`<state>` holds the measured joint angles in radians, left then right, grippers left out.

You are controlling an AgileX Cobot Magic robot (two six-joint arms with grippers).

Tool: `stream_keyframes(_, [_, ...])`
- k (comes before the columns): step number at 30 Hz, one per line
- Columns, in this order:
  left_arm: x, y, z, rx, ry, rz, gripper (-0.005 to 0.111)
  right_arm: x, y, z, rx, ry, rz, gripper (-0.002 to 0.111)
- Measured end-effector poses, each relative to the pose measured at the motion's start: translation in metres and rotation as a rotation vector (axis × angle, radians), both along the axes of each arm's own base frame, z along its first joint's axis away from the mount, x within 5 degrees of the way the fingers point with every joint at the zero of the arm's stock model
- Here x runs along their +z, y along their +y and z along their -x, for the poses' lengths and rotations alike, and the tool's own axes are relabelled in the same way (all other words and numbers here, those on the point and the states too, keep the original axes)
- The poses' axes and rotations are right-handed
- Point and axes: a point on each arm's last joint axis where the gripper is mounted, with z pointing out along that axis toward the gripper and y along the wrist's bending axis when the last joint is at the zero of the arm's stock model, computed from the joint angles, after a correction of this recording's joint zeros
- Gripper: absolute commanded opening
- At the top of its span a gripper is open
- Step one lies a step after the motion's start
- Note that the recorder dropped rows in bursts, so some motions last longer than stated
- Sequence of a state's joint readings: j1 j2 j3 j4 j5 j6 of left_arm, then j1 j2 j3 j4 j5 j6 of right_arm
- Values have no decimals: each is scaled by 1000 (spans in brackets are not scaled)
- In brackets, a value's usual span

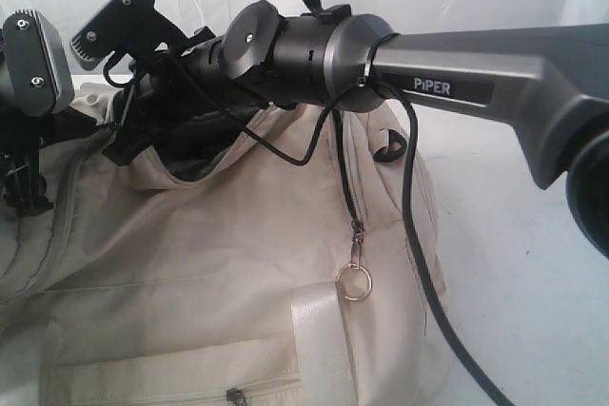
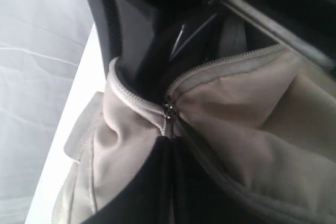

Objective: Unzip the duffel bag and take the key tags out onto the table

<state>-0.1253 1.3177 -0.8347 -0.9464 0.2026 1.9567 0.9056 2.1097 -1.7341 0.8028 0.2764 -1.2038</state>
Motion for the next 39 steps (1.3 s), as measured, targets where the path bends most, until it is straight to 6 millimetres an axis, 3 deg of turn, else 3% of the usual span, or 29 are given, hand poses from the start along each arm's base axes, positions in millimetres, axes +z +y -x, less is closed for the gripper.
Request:
stream_keyframes(12, [19, 2, 19, 65, 40, 85, 0, 2, -9, -12, -53, 33, -24, 0])
stream_keyframes(27, [30, 14, 48, 160, 147, 37, 0, 3, -9, -14, -78, 13, -40, 0])
stream_keyframes(39, [44, 19, 101, 195, 322, 55, 0, 5, -10, -16, -94, -3, -50, 0])
